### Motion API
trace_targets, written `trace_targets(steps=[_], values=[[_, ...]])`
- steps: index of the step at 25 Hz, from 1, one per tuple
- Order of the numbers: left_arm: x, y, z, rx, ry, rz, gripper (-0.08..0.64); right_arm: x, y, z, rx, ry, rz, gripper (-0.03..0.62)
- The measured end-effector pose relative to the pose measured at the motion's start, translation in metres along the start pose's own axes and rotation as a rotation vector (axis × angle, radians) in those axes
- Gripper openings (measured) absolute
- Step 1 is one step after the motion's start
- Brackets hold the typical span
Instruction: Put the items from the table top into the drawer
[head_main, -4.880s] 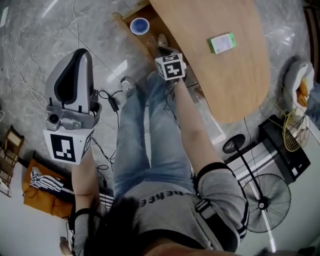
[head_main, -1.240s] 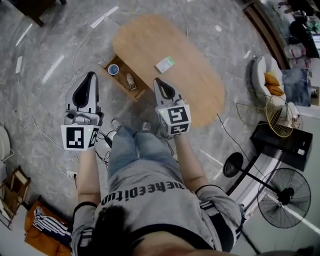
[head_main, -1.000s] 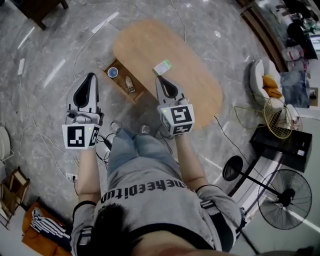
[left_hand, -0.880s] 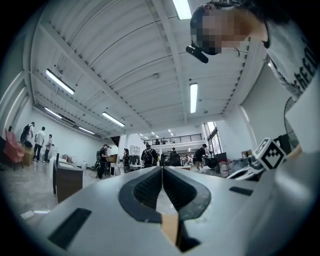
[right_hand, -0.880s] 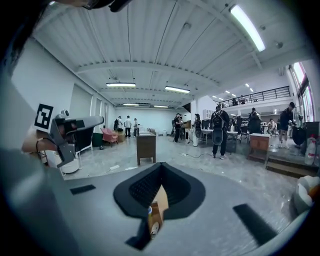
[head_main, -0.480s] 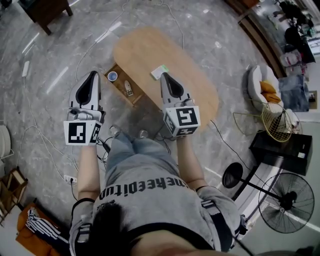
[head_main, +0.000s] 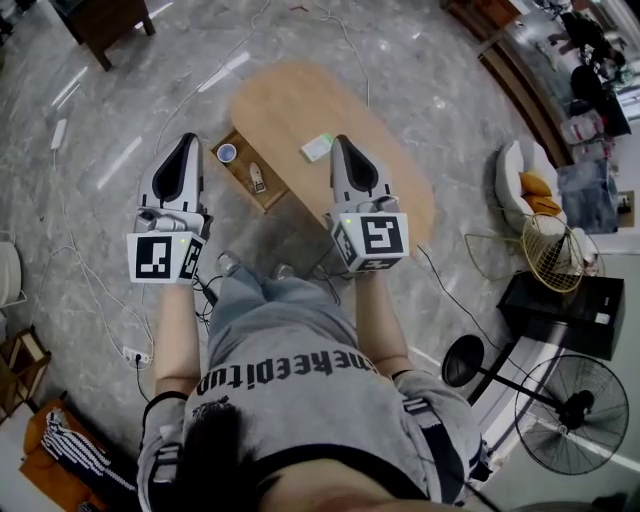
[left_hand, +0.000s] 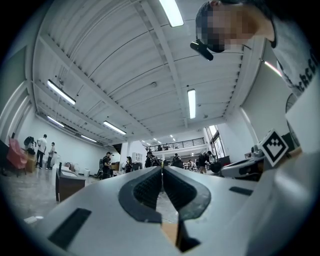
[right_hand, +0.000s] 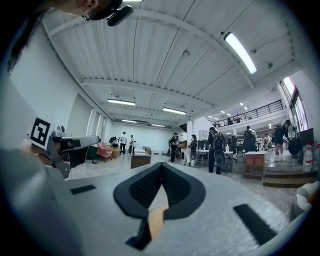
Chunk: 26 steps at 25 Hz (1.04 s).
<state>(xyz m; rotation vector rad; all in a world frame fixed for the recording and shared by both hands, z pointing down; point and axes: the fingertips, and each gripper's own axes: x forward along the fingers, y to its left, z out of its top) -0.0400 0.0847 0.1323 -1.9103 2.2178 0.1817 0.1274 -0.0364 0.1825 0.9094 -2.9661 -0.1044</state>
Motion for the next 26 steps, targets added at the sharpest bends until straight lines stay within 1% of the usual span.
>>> trace_targets(steps=[7, 16, 26], values=[[0.0, -0.001, 0.008, 0.004, -0.008, 0.01, 0.011, -0.002, -0.005, 0.016, -0.007, -0.05, -0.011, -0.005], [0.011, -0.008, 0.016, 0.003, -0.036, 0.011, 0.011, -0.004, -0.017, 0.026, -0.016, -0.077, -0.017, -0.005], [0.034, -0.025, 0.011, 0.003, -0.014, 0.011, 0.011, -0.006, -0.044, 0.032, -0.022, -0.101, -0.019, -0.005]])
